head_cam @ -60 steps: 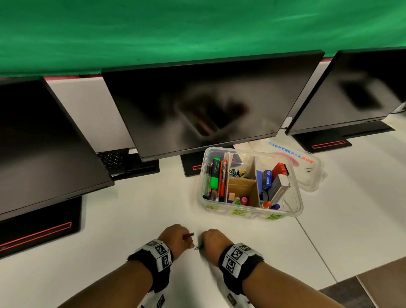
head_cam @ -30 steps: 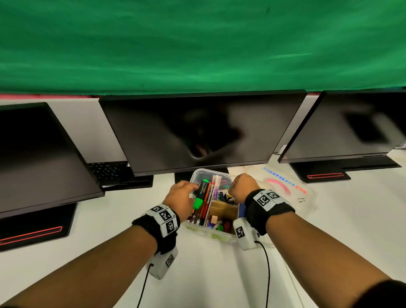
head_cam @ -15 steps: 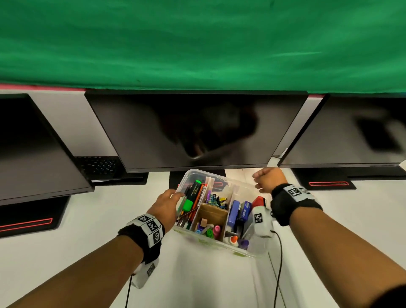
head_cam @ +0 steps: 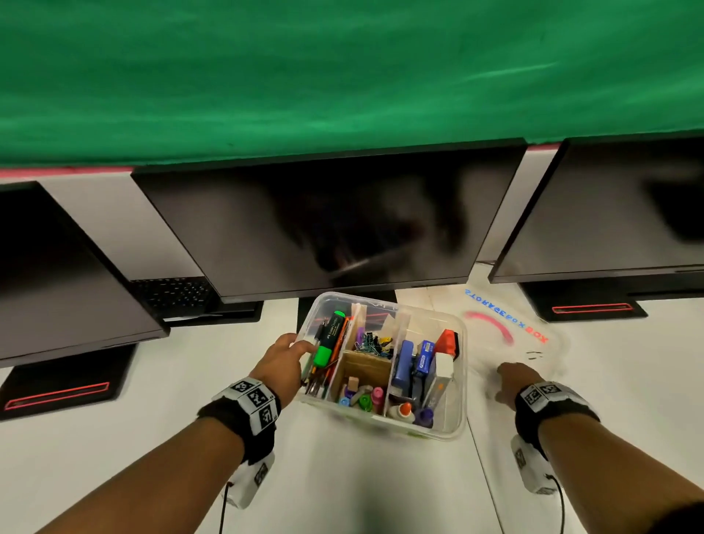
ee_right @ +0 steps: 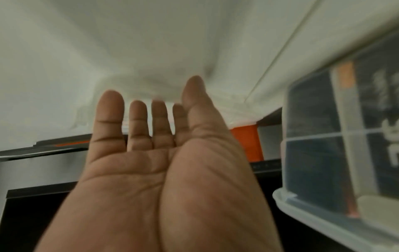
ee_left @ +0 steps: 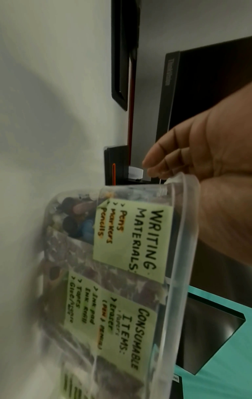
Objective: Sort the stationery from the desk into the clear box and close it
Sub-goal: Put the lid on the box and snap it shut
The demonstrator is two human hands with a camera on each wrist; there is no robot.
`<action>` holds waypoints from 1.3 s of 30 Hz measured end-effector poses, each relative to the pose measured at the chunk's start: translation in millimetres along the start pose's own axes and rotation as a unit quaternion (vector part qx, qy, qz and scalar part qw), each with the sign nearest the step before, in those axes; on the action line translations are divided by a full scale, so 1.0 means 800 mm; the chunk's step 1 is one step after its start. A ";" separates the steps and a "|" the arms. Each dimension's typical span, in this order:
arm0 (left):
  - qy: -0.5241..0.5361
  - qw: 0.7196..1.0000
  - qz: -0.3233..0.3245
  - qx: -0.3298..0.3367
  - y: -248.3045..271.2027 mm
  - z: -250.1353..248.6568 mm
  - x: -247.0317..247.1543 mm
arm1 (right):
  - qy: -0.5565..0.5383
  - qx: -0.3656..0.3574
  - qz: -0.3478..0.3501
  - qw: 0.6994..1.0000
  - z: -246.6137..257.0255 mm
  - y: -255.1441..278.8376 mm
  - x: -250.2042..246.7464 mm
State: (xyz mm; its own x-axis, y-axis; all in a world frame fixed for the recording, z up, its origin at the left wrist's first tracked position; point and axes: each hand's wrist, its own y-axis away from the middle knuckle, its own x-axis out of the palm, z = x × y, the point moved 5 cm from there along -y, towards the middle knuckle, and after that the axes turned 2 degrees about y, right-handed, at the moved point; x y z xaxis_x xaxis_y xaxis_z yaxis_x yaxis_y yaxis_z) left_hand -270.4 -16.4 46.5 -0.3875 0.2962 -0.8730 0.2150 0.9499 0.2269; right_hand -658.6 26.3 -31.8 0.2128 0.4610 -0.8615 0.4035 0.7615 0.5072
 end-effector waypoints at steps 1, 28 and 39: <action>-0.002 1.000 0.002 -0.003 0.001 0.001 0.000 | 0.001 -0.007 -0.012 1.000 0.001 -0.002 0.007; -0.053 0.998 0.013 0.020 0.039 0.076 -0.035 | 0.021 -0.064 -0.277 0.959 0.096 0.183 -0.189; 0.026 1.000 -0.004 0.010 0.070 0.158 -0.087 | -0.104 -0.239 -0.292 0.920 0.233 0.338 -0.236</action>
State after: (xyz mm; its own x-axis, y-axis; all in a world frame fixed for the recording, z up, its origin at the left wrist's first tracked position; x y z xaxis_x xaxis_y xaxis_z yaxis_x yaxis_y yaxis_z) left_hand -118.0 3.8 65.5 -0.4350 0.2931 -0.8514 0.2292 0.9504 0.2101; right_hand -423.6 60.5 263.3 0.2688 -0.1504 -0.9514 0.0764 0.9879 -0.1346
